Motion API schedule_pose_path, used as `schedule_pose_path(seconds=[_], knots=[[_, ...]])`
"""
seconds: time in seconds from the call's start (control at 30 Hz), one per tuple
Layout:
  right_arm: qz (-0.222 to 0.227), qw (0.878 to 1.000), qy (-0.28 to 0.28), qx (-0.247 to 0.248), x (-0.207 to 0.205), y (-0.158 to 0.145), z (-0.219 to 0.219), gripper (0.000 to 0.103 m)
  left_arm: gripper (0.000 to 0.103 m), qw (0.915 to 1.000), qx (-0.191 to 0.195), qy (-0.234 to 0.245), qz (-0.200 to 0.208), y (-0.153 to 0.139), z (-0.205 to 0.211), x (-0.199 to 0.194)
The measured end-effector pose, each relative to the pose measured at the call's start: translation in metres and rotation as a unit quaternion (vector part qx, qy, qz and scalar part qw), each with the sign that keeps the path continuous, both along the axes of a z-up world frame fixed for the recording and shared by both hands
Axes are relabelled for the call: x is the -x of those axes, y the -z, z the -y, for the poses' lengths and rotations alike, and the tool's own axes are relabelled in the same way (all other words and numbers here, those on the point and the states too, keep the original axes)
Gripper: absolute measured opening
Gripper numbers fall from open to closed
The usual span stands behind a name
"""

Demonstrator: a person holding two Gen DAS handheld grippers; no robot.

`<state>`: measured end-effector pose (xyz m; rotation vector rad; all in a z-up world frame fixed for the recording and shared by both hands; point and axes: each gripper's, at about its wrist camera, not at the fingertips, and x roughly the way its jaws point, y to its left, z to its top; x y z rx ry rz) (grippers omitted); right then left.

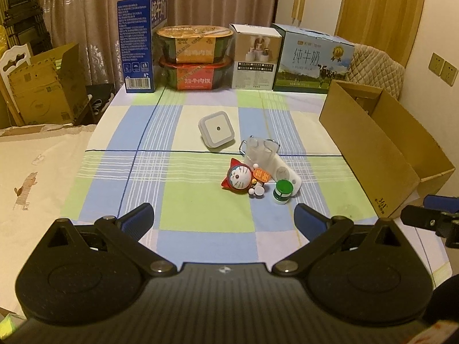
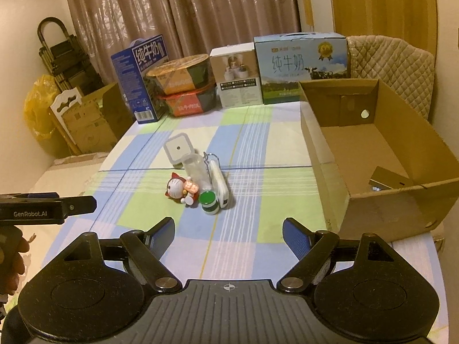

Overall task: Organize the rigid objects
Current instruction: 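Move both tools back from the box toward the remaining objects, then lower the right tool onto the white Midea remote and grasp it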

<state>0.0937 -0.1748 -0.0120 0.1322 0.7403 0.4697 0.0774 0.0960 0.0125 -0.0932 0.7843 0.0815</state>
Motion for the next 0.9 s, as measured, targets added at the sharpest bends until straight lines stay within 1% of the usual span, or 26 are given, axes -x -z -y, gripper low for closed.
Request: schedule_pose_path(seconds=[0.37,0.5,0.6,0.7,0.77,0.9], knots=[[-0.004,1.000,-0.022,0.009,-0.026,0.026,-0.019,0.079,0.102,0.9998,-0.001,0.007,-0.017,0.031,-0.005,-0.034],[0.006,0.999,-0.028,0.016,-0.037,0.037,-0.028,0.079,0.102,0.9997,-0.004,0.009,-0.020,0.043,-0.007,-0.049],[0.005,0.999,-0.034,0.021,-0.047,0.046,-0.034,0.078,0.102,0.9997,-0.006,0.010,-0.021,0.053,-0.009,-0.060],[0.002,0.999,-0.036,0.021,-0.060,0.057,-0.038,0.072,0.102,0.9996,-0.010,0.013,-0.022,0.065,-0.010,-0.071],[-0.005,0.999,-0.039,0.022,-0.070,0.065,-0.041,0.064,0.102,0.9995,-0.013,0.015,-0.024,0.074,-0.011,-0.079],[-0.011,0.999,-0.048,0.024,-0.089,0.080,-0.048,0.056,0.102,0.9994,-0.014,0.017,-0.025,0.088,-0.013,-0.093]])
